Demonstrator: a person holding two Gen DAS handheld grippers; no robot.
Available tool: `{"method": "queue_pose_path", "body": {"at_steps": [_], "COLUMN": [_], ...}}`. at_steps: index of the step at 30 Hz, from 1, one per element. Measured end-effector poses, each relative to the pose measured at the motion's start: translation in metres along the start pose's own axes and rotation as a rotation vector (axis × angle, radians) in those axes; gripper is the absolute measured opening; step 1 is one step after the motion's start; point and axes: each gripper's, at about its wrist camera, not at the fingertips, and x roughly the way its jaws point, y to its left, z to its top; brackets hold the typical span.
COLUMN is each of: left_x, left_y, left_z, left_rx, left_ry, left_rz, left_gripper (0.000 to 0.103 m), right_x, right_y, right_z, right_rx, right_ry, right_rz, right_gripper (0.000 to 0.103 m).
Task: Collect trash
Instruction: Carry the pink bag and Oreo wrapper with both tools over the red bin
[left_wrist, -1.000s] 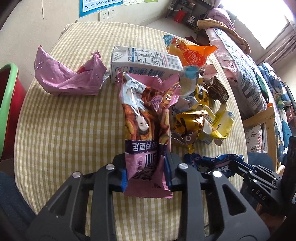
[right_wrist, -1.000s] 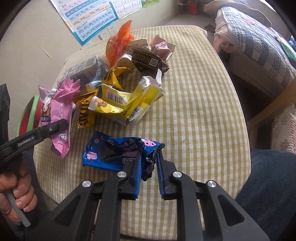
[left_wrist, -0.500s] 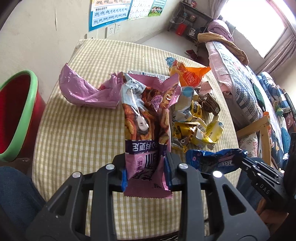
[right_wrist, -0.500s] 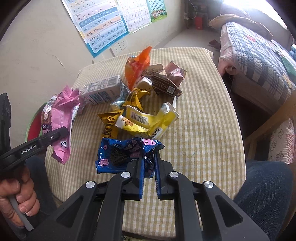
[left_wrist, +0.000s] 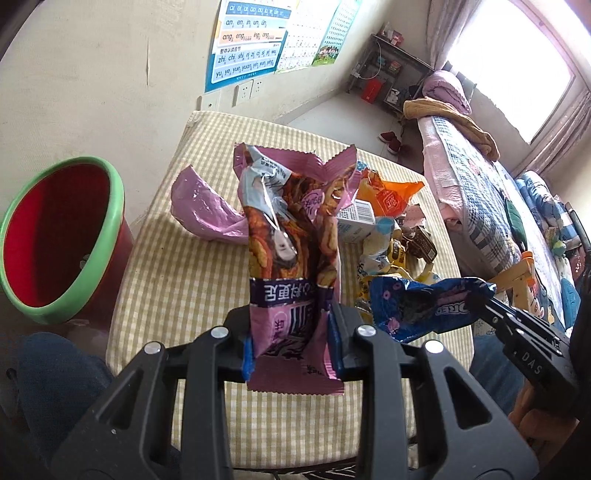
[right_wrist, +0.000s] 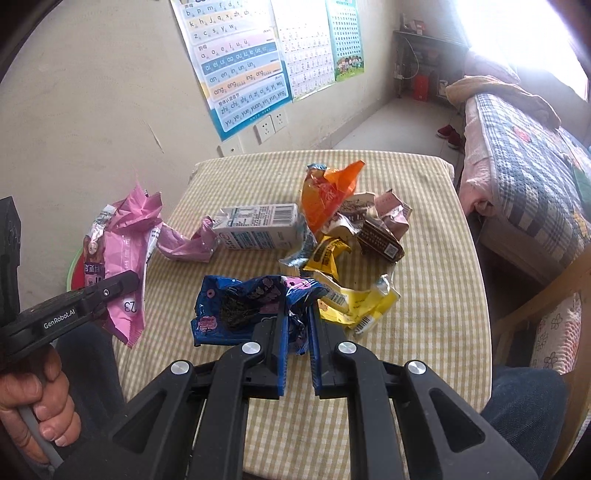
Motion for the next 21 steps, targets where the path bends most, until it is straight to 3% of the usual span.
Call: {"method": "queue_pose_path", "body": {"at_steps": [21], "left_x": [-0.057], "left_y": [0.101], "left_z": [0.027], "left_rx": [-0.182], "left_ry": [-0.145], "left_rz": [0.099], "left_gripper": [0.029], "right_x": [0.013], "right_y": [0.119], "right_z": [0.07], "right_rx": [-0.179], "right_ry": [-0.105], "right_rz": [0.139], "right_gripper": [0.01]}}
